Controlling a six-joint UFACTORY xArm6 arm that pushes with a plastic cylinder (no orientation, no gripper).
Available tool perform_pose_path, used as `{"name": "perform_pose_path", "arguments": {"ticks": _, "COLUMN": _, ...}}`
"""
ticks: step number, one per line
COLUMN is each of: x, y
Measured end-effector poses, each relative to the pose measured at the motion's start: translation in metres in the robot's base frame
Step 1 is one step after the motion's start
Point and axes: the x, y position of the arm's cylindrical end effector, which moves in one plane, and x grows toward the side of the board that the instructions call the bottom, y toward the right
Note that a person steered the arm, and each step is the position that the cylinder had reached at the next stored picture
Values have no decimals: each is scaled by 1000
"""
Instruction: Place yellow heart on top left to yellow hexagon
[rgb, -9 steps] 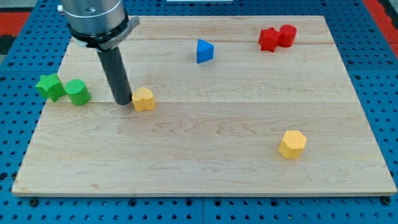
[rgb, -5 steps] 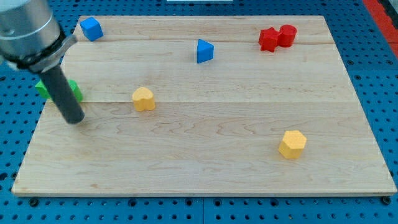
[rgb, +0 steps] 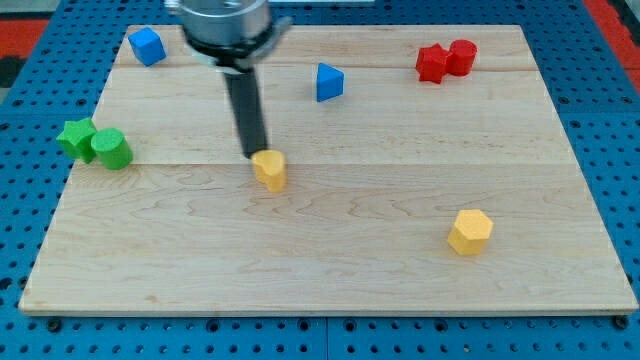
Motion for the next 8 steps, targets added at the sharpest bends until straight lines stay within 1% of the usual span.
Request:
{"name": "perform_pose_path", "arguments": {"ticks": 1, "x": 12, "y": -11}}
{"name": "perform_pose_path", "arguments": {"ticks": 2, "x": 37, "y": -26}}
{"name": "perform_pose_path", "arguments": {"ticks": 3, "x": 52, "y": 40}}
{"name": "perform_pose_path", "arguments": {"ticks": 4, "x": 50, "y": 86}}
{"name": "perform_pose_path", "arguments": {"ticks": 5, "x": 39, "y": 80}}
{"name": "perform_pose_path", "arguments": {"ticks": 6, "x": 37, "y": 111}}
{"name": "perform_pose_path", "arguments": {"ticks": 7, "x": 25, "y": 115}}
{"name": "perform_pose_path", "arguments": {"ticks": 8, "x": 18, "y": 132}}
